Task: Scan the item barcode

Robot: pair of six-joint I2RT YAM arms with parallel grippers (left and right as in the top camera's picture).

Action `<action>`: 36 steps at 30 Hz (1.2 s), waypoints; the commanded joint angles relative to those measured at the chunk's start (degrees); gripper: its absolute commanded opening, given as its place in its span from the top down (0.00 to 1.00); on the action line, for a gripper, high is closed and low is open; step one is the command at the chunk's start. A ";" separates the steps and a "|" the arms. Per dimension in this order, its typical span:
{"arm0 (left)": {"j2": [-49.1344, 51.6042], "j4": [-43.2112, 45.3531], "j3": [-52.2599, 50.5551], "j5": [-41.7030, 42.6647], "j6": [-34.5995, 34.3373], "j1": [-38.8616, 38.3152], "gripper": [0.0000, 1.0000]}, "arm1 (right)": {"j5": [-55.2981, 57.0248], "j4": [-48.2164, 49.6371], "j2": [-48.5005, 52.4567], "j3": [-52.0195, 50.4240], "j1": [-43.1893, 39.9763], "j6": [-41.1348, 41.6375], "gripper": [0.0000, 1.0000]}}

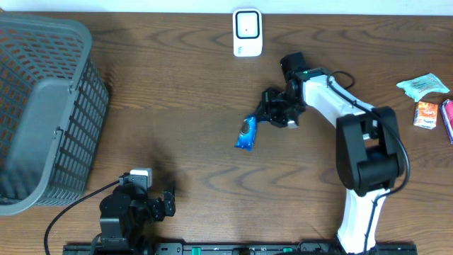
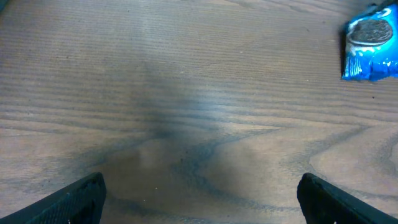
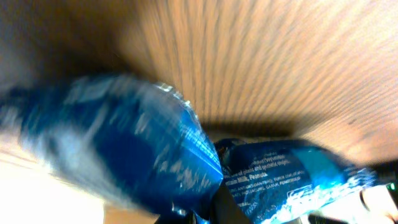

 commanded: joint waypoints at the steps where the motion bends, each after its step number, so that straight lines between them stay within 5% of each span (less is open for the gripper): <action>1: -0.35 -1.14 -0.24 0.68 0.96 -0.22 0.02 | 14.38 -2.34 -6.82 0.74 0.17 -0.85 0.98; 10: -0.35 -1.14 -0.24 0.68 0.96 -0.22 0.02 | 35.60 -10.19 -16.83 0.76 2.40 -0.83 0.98; 29: -0.35 -1.14 -0.24 0.68 0.96 -0.22 0.02 | 66.64 -26.80 -17.11 0.76 6.34 -0.83 0.99; 36: -0.35 -1.14 -0.24 0.68 0.96 -0.22 0.02 | 67.82 -27.65 -17.11 0.76 6.58 -2.19 0.98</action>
